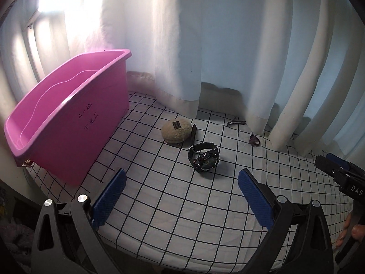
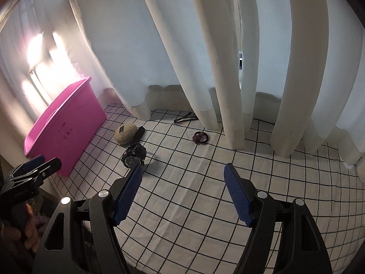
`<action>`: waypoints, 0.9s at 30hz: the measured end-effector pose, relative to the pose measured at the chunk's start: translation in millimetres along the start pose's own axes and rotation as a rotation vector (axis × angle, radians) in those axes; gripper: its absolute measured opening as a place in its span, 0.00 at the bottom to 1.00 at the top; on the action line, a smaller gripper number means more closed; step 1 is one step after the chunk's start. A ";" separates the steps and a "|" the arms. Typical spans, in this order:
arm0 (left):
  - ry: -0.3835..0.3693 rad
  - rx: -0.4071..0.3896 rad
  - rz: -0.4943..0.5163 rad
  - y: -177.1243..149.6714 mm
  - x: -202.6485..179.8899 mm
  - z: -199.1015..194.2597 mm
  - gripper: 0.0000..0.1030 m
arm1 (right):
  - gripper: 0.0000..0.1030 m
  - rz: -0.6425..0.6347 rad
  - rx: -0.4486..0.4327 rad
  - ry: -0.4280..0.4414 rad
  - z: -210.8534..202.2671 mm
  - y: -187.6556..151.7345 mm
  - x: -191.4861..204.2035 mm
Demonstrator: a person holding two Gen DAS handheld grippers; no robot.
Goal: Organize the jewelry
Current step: 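Grasp the black wristwatch with the left tool while the right tool grasps the dark red hair tie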
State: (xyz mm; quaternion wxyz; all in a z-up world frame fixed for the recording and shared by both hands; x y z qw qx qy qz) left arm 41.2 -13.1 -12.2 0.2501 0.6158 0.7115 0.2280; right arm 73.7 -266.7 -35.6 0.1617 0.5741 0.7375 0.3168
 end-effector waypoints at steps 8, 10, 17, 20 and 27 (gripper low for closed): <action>0.112 0.089 -0.102 -7.3 -31.1 44.6 0.94 | 0.69 -0.111 0.112 0.133 55.1 9.5 -28.0; 0.106 0.114 -0.159 -11.2 -30.9 55.5 0.94 | 0.69 -0.159 0.124 0.172 66.3 11.9 -24.7; 0.189 0.124 -0.218 -19.6 -32.2 87.6 0.94 | 0.69 -0.210 0.131 0.222 109.3 19.4 -18.3; 0.203 0.111 -0.203 -18.2 -33.3 103.4 0.94 | 0.69 -0.204 0.129 0.213 131.2 20.4 -19.9; 0.211 0.085 -0.223 -24.1 -27.7 133.6 0.94 | 0.69 -0.273 0.095 0.148 171.7 18.6 -16.5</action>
Point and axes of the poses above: each gripper's, at about its wrist camera, not at the fingertips, and z roughly the way its jaws point, x to its left, y to its top, the point moved 2 cm from there along z, roughly the way its jaws point
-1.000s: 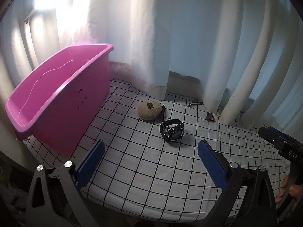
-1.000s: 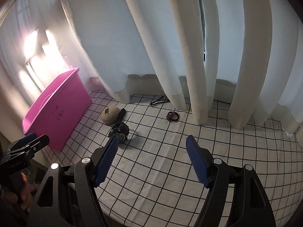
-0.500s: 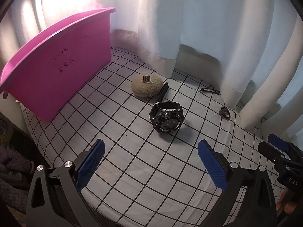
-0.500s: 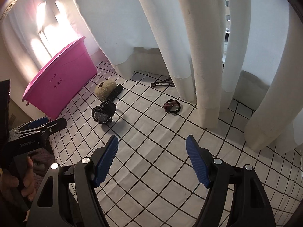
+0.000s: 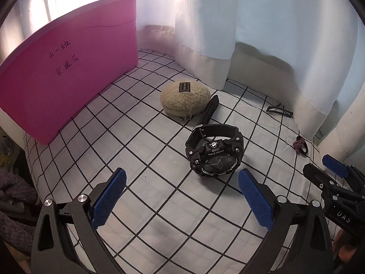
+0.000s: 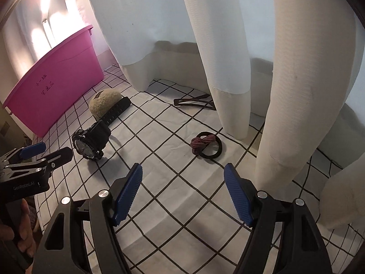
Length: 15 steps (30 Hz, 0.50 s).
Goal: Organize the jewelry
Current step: 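Grasp the black wristwatch with the left tool while the right tool grasps the dark red hair tie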
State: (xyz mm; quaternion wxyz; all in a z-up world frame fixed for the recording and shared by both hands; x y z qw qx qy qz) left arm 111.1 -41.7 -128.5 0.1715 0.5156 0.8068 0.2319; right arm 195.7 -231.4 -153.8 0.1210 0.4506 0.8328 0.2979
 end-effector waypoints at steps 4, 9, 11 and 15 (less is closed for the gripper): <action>-0.014 -0.017 0.012 0.8 -7.3 13.5 0.94 | 0.69 -0.043 -0.004 -0.038 12.7 -0.4 -0.9; -0.024 -0.021 0.037 5.6 -18.0 25.1 0.94 | 0.69 -0.033 -0.008 -0.054 19.6 4.2 -6.7; -0.024 -0.019 0.042 7.0 -20.7 29.1 0.94 | 0.69 -0.034 -0.007 -0.060 22.0 5.5 -7.7; -0.018 -0.007 0.030 8.5 -21.6 37.6 0.94 | 0.69 -0.041 0.002 -0.073 28.8 6.5 -8.6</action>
Point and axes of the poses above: each gripper's, at about its wrist camera, not at the fingertips, and z roughly the way its jaws point, x to its left, y to its top, the point moved 2 cm from there along z, roughly the way its jaws point
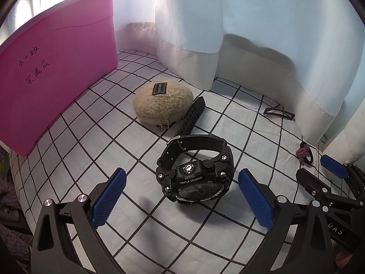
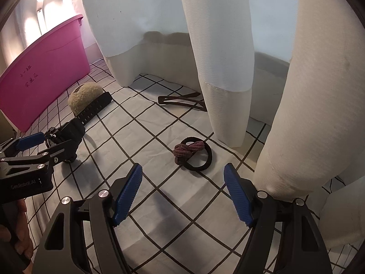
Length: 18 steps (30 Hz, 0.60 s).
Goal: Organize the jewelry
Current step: 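Grasp the black wristwatch with the left tool while the right tool grasps the dark red hair tie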
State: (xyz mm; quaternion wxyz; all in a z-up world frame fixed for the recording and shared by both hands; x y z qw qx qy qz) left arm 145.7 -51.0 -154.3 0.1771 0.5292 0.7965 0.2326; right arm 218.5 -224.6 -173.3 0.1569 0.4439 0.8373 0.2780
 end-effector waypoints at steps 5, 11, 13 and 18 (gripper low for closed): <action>0.005 0.028 -0.016 2.1 0.8 12.1 0.94 | 0.69 -0.003 0.020 -0.014 8.6 2.0 -2.7; 0.001 0.046 -0.028 5.3 0.0 22.3 0.94 | 0.69 -0.036 0.029 -0.046 15.7 7.4 -2.8; 0.004 0.051 -0.031 5.6 0.2 25.4 0.94 | 0.69 -0.043 0.029 -0.052 17.5 9.7 -2.8; 0.014 0.060 -0.034 5.1 -0.9 32.1 0.94 | 0.68 -0.055 0.019 -0.057 19.8 12.5 -2.9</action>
Point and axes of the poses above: each gripper's, at about its wrist camera, not at the fingertips, and z roughly the way its jaws point, x to its left, y to its top, the point moved 2 cm from there along z, roughly the way its jaws point
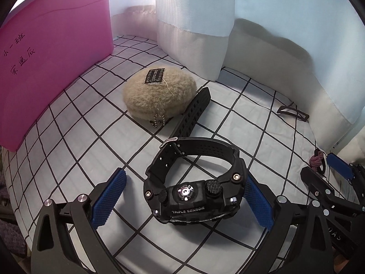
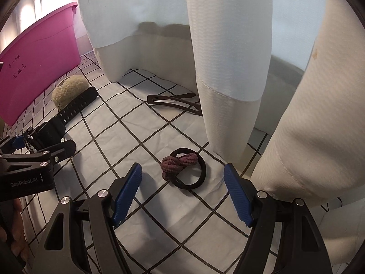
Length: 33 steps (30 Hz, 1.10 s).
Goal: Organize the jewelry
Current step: 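Grasp the black wristwatch with the left tool while the right tool grasps the dark red hair tie, then carry the watch and hair tie into the pink tub and open both tools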
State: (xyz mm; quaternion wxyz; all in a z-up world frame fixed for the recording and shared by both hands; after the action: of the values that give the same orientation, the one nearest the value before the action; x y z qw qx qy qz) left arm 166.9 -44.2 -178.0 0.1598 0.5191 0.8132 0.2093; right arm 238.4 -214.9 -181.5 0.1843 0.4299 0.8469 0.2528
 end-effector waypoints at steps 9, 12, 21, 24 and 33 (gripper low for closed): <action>0.023 -0.033 -0.002 -2.6 -1.9 1.8 0.94 | 0.31 -0.039 -0.021 0.018 -2.7 -0.3 10.3; 0.025 -0.048 -0.012 -4.8 0.4 -2.0 0.85 | 0.23 -0.077 -0.028 0.000 -3.7 -1.0 18.9; -0.009 -0.060 -0.014 -11.0 2.4 -11.5 0.65 | 0.16 -0.046 -0.034 0.046 -9.1 -6.7 18.4; -0.024 -0.056 -0.031 -14.2 4.6 -14.5 0.65 | 0.16 -0.041 -0.035 0.060 -14.2 -10.8 17.6; -0.050 -0.041 0.024 -35.3 -2.1 -32.9 0.65 | 0.16 -0.003 -0.035 0.121 -38.0 -25.2 16.5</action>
State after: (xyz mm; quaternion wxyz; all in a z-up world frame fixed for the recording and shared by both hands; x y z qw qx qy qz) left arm 124.6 -65.0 -167.4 0.1882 0.5305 0.7982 0.2145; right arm 193.0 -224.3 -167.3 0.1408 0.4092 0.8526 0.2929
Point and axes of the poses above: each gripper's, at about its wrist camera, not at the fingertips, and z roughly the way its jaws point, x to its left, y to its top, the point moved 2 cm from there along z, roughly the way its jaws point
